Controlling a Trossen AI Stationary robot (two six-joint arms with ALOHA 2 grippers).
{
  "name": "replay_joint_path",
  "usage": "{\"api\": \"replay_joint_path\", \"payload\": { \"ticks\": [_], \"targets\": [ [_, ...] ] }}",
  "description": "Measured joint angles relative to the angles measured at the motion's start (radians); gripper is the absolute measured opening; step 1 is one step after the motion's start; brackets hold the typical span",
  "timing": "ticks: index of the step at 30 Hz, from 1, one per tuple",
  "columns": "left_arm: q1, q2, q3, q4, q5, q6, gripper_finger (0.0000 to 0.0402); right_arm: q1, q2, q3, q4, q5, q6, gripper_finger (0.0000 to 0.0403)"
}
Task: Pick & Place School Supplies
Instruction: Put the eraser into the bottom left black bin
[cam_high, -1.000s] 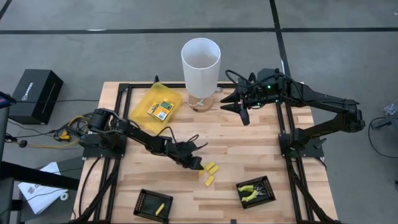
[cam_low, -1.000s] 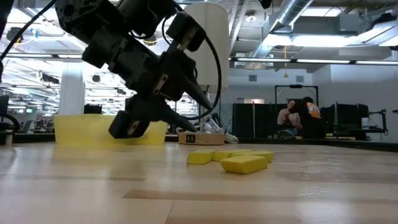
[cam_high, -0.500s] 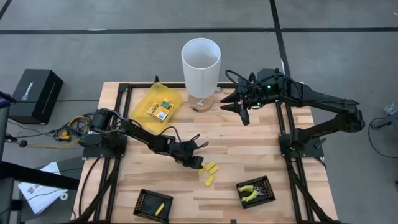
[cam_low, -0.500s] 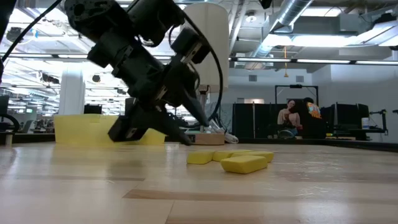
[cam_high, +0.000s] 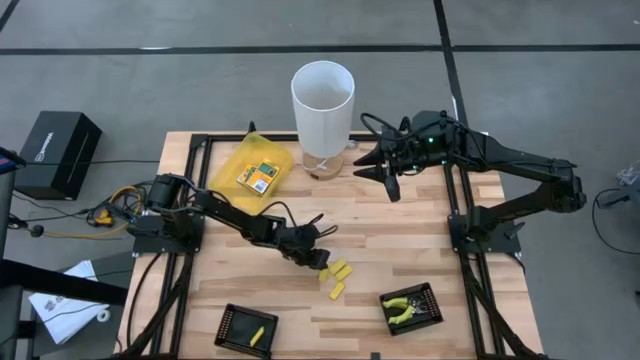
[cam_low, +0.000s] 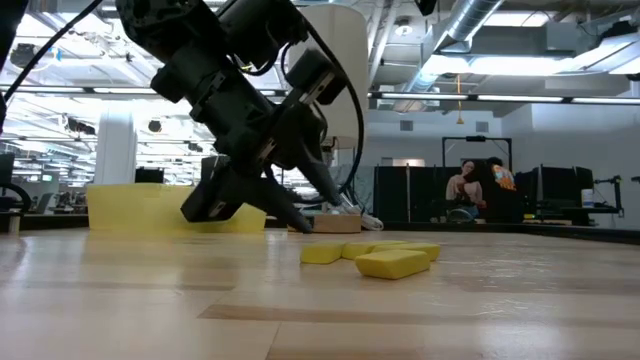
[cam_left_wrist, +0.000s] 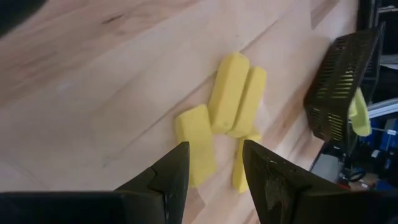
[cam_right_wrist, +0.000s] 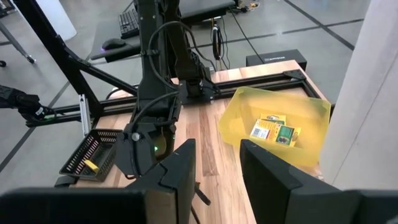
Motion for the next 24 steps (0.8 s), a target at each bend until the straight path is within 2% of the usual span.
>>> {"api": "replay_joint_path", "payload": {
  "ticks": [10, 18, 24],
  "targets": [
    [0.0, 0.028, 0.057, -0.001, 0.002, -0.001, 0.0145, 0.0, 0.0, 0.0, 0.0, 0.0, 0.0, 0.0118],
    [-0.01, 0.102, 0.103, 0.01, 0.065, 0.002, 0.0145, 0.0, 0.0, 0.0, -0.01, 0.0, 0.002, 0.0118],
    [-0.013, 0.098, 0.102, -0.005, 0.072, 0.016, 0.0145, 0.0, 0.0, 0.0, -0.044, 0.0, 0.0, 0.0118]
  ]
}}
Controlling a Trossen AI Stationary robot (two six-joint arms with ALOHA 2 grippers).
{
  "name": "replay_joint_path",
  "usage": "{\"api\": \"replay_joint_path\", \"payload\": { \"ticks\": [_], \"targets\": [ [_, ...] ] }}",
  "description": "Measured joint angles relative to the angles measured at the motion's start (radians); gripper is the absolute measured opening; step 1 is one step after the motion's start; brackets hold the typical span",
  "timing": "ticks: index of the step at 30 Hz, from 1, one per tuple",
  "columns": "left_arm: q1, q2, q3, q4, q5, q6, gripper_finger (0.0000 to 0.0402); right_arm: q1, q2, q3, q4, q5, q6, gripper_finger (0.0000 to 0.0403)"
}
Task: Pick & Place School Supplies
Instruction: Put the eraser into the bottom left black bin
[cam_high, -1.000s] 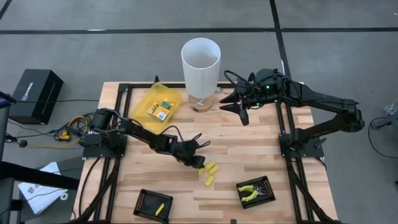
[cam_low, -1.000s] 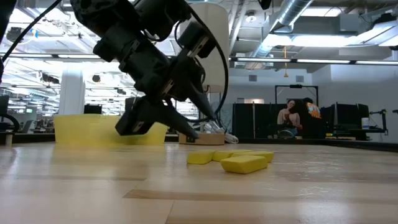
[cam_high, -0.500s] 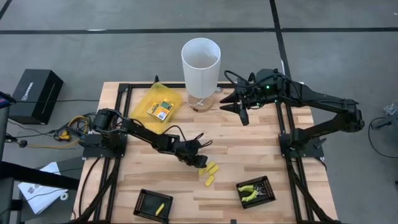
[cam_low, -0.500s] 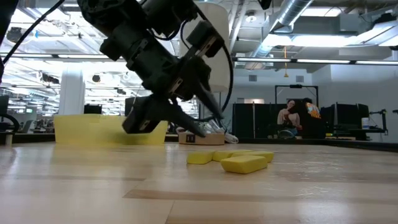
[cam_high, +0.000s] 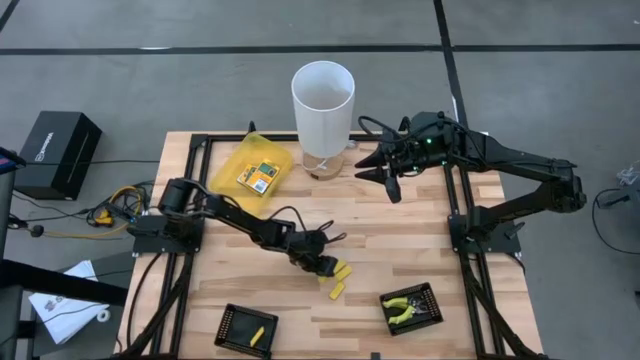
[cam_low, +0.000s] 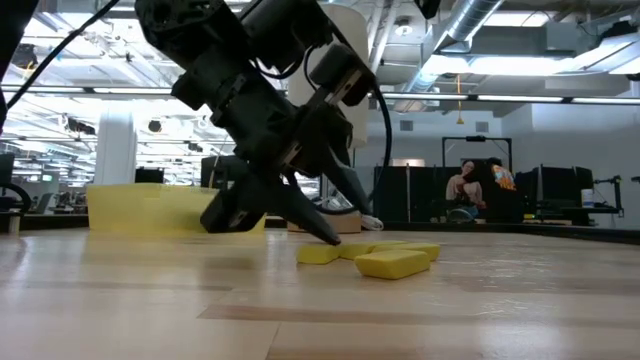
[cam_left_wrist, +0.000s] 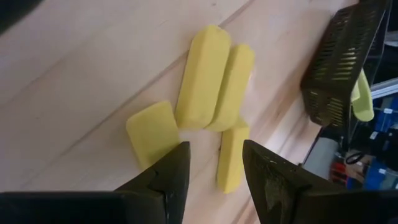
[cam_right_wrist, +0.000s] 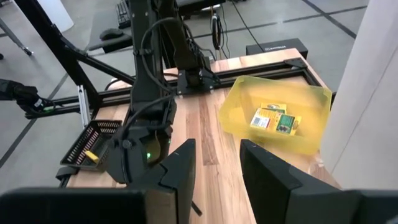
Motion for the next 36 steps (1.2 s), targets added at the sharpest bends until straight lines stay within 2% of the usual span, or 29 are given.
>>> {"api": "replay_joint_path", "payload": {
  "ticks": [11, 27, 36],
  "targets": [
    [0.039, -0.041, -0.002, -0.013, 0.004, 0.029, 0.0145, 0.0, 0.0, 0.0, -0.002, 0.0, -0.021, 0.0118],
    [0.031, -0.049, -0.003, -0.137, 0.024, 0.075, 0.0145, 0.0, 0.0, 0.0, -0.002, 0.0, -0.025, 0.0118],
    [0.031, -0.049, -0.013, -0.137, 0.04, 0.086, 0.0145, 0.0, 0.0, 0.0, -0.002, 0.0, -0.025, 0.0118]
  ]
}}
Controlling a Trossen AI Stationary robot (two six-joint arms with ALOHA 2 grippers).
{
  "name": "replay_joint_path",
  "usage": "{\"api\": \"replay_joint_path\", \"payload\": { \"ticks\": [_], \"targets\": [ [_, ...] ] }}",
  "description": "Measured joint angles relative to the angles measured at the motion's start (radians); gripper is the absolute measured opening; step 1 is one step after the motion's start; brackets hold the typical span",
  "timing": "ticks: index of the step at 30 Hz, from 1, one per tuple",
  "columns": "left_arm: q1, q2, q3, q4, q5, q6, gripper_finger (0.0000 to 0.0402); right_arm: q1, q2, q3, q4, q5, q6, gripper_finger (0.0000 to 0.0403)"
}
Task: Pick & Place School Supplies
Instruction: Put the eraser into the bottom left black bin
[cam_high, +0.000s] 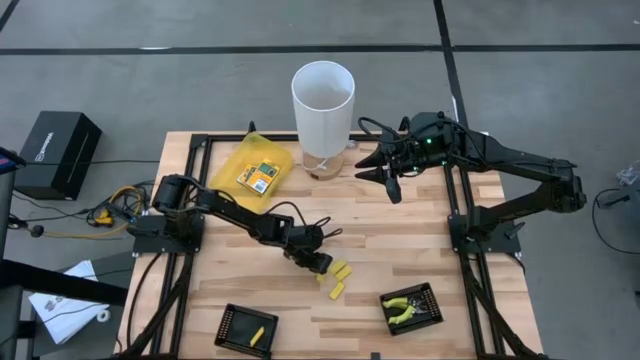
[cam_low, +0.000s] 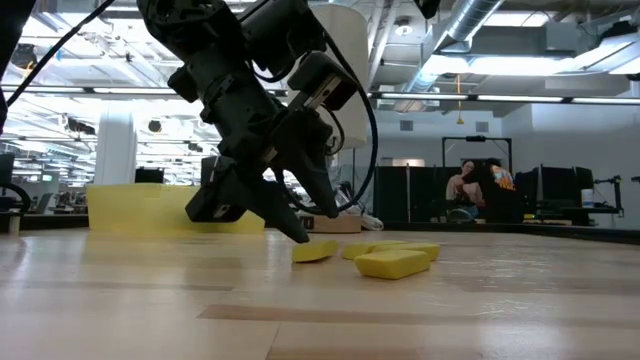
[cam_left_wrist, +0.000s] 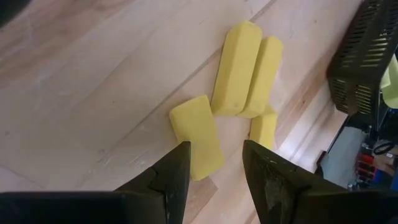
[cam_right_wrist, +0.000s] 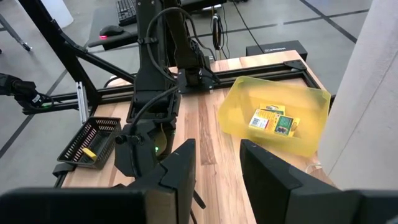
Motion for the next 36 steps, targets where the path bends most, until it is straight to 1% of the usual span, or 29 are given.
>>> {"api": "replay_joint_path", "payload": {
  "ticks": [11, 21, 27, 36],
  "targets": [
    [0.0, 0.0, -0.001, 0.0, 0.0, -0.002, 0.0145, 0.0, 0.0, 0.0, 0.0, 0.0, 0.0, 0.0118],
    [-0.012, 0.029, -0.001, 0.004, 0.0, -0.021, 0.0145, 0.0, 0.0, 0.001, -0.007, 0.0, 0.0, 0.0118],
    [-0.017, 0.027, -0.031, 0.016, 0.002, -0.037, 0.0145, 0.0, 0.0, 0.001, -0.007, 0.0, -0.003, 0.0118],
    [-0.015, -0.025, -0.038, -0.053, -0.001, -0.032, 0.0145, -0.001, 0.0, 0.001, -0.01, 0.0, -0.003, 0.0118]
  ]
}}
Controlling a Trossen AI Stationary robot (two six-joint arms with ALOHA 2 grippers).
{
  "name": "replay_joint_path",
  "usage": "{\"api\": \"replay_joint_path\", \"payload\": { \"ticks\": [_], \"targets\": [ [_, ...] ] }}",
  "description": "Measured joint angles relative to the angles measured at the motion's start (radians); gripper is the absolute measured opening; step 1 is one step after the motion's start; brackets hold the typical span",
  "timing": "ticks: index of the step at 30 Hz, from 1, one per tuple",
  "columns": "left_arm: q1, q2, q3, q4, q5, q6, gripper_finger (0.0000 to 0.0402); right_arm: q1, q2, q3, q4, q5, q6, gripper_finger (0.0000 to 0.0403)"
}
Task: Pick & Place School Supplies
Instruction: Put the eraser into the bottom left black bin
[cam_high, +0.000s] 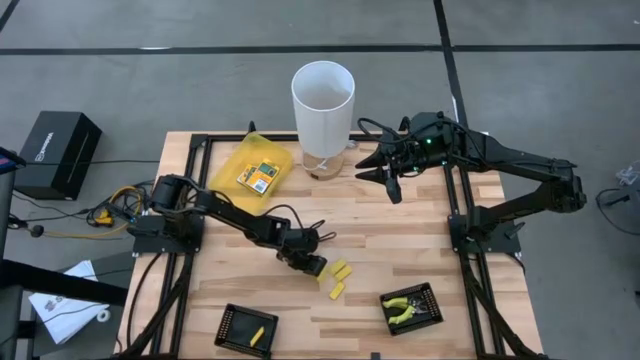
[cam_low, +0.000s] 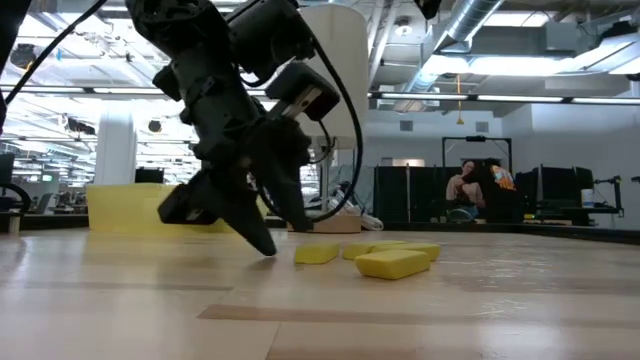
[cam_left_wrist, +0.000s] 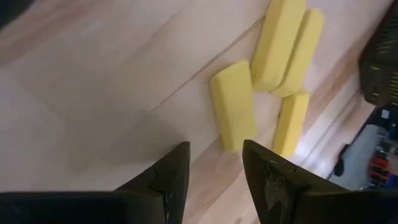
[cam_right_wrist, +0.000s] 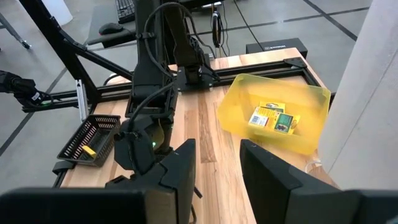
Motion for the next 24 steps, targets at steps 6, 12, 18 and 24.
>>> {"api": "replay_joint_path", "payload": {
  "ticks": [6, 12, 18, 24],
  "targets": [
    [0.004, -0.022, 0.001, 0.074, -0.026, -0.002, 0.0145, 0.0, 0.0, 0.0, 0.0, 0.0, 0.0, 0.0118],
    [0.02, -0.031, 0.017, 0.112, -0.045, -0.004, 0.0145, 0.0, 0.0, 0.0, 0.004, 0.0, 0.0, 0.0118],
    [0.02, -0.02, 0.02, 0.109, -0.045, 0.003, 0.0145, 0.001, 0.0, 0.0, 0.003, 0.0, 0.002, 0.0118],
    [0.016, -0.008, 0.021, 0.117, -0.042, 0.004, 0.0145, 0.0, 0.0, 0.0, 0.002, 0.0, 0.003, 0.0118]
  ]
}}
